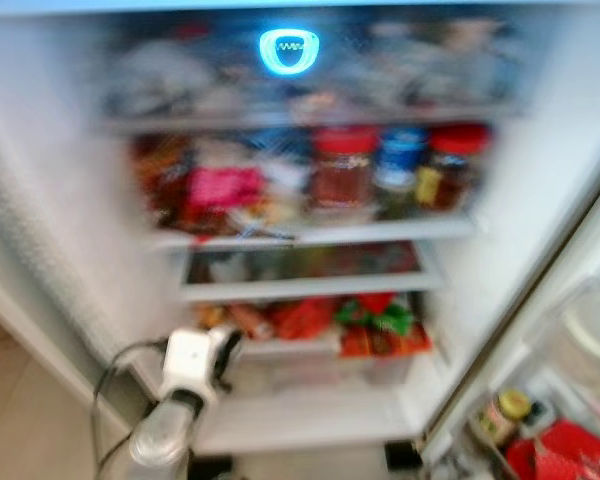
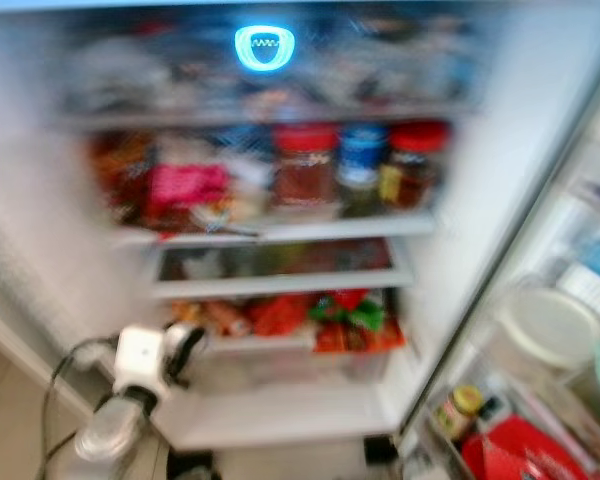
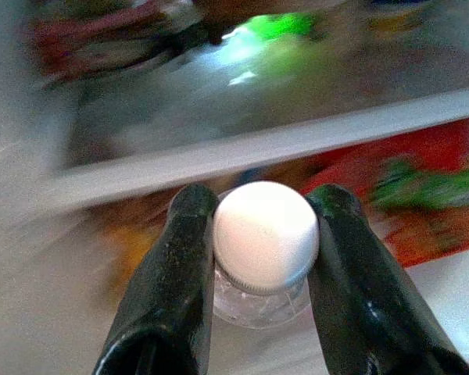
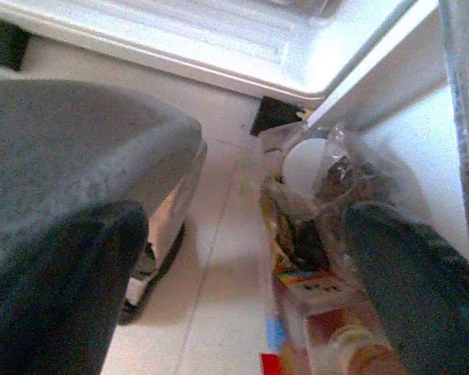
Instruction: Restocking fridge
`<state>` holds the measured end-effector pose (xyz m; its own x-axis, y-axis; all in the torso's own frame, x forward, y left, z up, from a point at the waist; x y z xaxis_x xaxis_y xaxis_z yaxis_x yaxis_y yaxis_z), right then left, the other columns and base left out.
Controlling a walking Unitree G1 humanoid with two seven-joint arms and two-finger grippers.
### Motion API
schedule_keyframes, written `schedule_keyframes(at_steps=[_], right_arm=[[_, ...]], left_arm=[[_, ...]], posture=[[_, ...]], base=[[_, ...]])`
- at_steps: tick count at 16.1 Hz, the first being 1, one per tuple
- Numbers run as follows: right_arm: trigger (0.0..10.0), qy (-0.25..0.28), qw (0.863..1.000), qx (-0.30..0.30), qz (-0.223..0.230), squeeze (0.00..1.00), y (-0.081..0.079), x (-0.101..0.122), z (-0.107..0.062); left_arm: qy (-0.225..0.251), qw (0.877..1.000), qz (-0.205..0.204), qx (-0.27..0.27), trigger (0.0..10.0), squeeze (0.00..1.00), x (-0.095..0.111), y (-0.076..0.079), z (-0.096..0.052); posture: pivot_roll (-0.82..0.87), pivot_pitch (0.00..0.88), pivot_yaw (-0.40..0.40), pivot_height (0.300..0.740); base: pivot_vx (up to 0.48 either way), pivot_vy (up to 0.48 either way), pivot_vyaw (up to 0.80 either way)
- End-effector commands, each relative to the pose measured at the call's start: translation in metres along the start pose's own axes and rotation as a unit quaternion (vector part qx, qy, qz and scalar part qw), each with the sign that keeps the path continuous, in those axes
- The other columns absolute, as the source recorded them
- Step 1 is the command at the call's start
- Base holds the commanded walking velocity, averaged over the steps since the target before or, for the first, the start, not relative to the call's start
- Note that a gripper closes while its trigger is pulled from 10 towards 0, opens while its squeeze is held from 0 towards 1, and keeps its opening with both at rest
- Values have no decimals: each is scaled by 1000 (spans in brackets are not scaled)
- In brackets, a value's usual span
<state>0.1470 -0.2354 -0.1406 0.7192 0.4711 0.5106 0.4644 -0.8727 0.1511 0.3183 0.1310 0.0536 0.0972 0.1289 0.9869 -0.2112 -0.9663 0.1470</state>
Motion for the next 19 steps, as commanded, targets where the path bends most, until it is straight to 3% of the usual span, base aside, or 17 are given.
schedule_keyframes(at_steps=[1,3,7,10,13,16,19], right_arm=[[10000,-13,1000,2,1,0,1,-5,-1],[10000,-13,1000,2,1,0,1,-5,-1],[10000,-12,1000,2,1,0,1,-5,-1],[10000,-12,1000,3,1,0,1,-4,-1],[10000,-12,1000,3,4,0,1,-5,-1],[10000,-12,1000,2,5,0,0,-5,-1],[10000,-11,1000,1,6,0,1,-4,-1]], left_arm=[[3,999,29,15,10000,0,4,-15,-5],[15,998,52,9,10000,0,11,-12,-4],[47,981,188,0,10000,0,31,-7,-3],[52,945,321,-38,10000,0,35,0,2],[45,911,408,-39,10000,0,33,-6,6],[7,888,458,-49,10000,0,8,-21,10],[-14,886,460,-67,10000,0,-11,-26,11]], posture=[[15,19,-26,646],[16,18,-27,646],[19,19,-26,646],[16,19,-24,646],[16,20,-22,646],[13,22,-24,646],[2,22,-22,646]], base=[[300,0,0],[296,0,0],[280,0,0],[271,0,0],[268,0,0],[87,0,0],[0,0,0]])
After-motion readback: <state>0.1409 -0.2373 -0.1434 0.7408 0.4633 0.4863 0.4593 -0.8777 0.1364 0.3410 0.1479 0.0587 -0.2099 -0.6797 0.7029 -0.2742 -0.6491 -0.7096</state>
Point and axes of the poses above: a point about 5 cm out from each wrist's last joint towards the gripper, its own z axis pointing out of the wrist towards the gripper, its own x axis along the axis of the wrist's last joint, y = z × x, the point moved 6 cm from there along z, pointing out of the wrist towards the gripper, and after that the axes turned 12 degrees about -z, right-handed, at the moved point
